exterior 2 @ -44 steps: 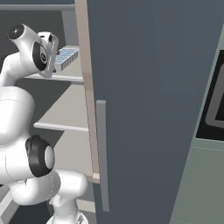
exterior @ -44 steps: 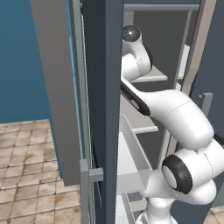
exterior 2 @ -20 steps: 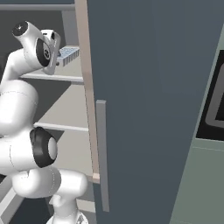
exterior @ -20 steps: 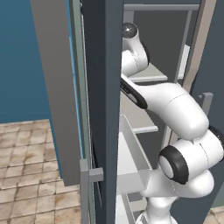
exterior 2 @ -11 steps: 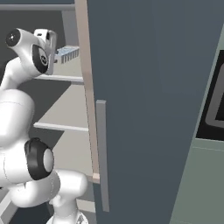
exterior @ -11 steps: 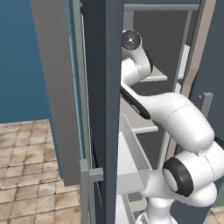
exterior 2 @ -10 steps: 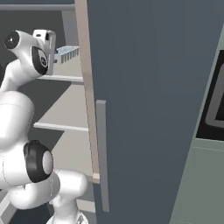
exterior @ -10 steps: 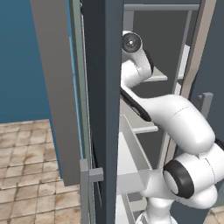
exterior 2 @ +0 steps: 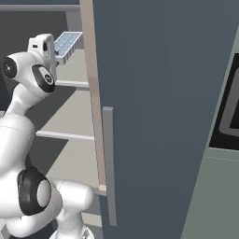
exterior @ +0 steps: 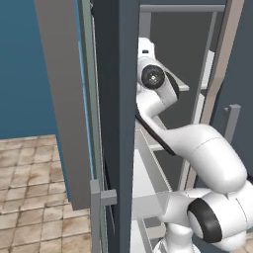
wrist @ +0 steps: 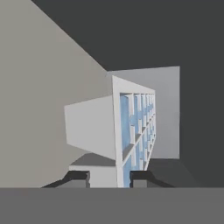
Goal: Open the freezer door, pick up the ice cube tray from the freezer, and place it on the dining counter.
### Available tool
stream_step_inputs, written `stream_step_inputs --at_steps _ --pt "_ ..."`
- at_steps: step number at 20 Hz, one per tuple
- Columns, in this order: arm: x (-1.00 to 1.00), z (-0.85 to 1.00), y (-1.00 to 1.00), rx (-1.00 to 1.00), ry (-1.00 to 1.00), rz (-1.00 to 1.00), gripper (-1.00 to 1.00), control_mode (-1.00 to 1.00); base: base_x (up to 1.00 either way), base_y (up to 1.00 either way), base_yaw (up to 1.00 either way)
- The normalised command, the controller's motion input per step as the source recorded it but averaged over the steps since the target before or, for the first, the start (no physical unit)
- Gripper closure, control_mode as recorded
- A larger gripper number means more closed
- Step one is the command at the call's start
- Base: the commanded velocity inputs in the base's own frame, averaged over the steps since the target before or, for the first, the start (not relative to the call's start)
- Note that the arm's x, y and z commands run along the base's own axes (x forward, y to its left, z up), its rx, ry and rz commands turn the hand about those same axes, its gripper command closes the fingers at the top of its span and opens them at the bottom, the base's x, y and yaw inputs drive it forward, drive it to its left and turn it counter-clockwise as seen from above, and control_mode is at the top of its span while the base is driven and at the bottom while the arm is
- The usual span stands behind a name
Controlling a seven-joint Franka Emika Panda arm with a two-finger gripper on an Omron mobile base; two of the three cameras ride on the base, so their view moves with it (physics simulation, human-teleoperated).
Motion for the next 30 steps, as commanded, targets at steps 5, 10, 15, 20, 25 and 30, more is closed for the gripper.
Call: stream_step_inputs --at_steps 5,10,15,20,25,30 --pt "-0.37 0.42 -0.07 0.00 -0.01 0.00 1.00 -1.00 0.00 0.00 0.00" --pt "-0.64 0.24 -0.11 0.00 0.00 0.00 1.00 -1.00 0.00 0.00 0.00" --pt "-0.85 0.05 -0.08 0.00 0.03 0.00 1.00 -1.00 0.00 0.00 0.00" --pt "-0.93 0.01 -0.16 0.00 0.06 0.00 1.00 -1.00 0.00 0.00 0.00" --pt "-0.94 0.00 -0.07 0.00 0.06 0.00 1.00 -1.00 0.00 0.00 0.00" --pt "-0.88 0.02 -0.08 0.00 0.09 0.00 1.00 -1.00 0.00 0.00 0.00"
